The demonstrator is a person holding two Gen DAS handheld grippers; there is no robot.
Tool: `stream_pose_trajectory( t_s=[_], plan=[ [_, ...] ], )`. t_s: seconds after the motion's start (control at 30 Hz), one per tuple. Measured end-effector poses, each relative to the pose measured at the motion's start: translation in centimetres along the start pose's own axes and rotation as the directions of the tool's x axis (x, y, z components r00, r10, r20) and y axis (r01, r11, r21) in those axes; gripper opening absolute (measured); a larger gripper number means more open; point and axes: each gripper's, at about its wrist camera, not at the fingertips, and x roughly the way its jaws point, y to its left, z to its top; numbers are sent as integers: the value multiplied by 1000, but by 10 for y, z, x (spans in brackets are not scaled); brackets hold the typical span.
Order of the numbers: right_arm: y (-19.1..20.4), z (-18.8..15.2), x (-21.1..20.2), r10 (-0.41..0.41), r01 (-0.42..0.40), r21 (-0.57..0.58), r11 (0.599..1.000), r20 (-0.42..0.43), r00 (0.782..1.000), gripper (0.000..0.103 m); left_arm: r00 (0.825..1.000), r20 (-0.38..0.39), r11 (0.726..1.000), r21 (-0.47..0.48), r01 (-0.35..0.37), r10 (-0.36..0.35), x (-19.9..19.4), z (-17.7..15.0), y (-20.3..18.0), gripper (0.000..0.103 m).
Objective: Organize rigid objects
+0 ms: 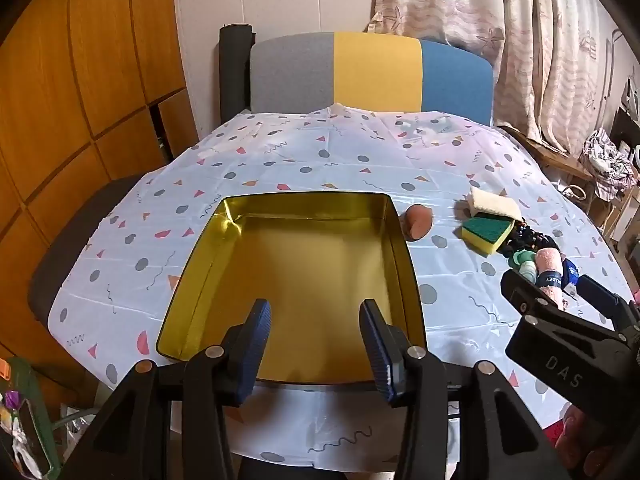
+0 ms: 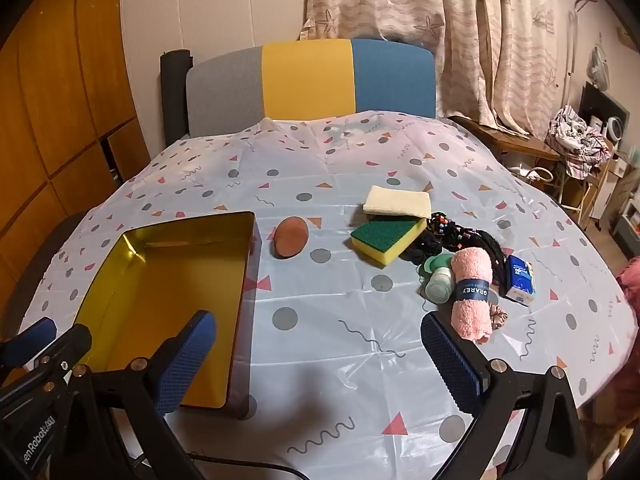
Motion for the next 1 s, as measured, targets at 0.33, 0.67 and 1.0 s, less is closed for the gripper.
stream_pose_trajectory(
  t_s=[0.33, 0.67, 1.0],
  plan=[
    [0, -1, 1, 2, -2, 2, 1000, -5, 1000, 103, 1000, 4, 1000, -1, -16, 16, -4, 1, -5, 46],
    [-2, -2, 4, 0, 0, -2, 1000, -11, 1000, 103, 1000, -20, 1000, -11, -8, 8, 6, -4, 3, 46],
    [-4, -4, 7, 1, -1, 3, 1000, -21, 1000, 103, 999, -30, 1000, -8, -12, 12, 11, -4, 2, 46]
  ],
)
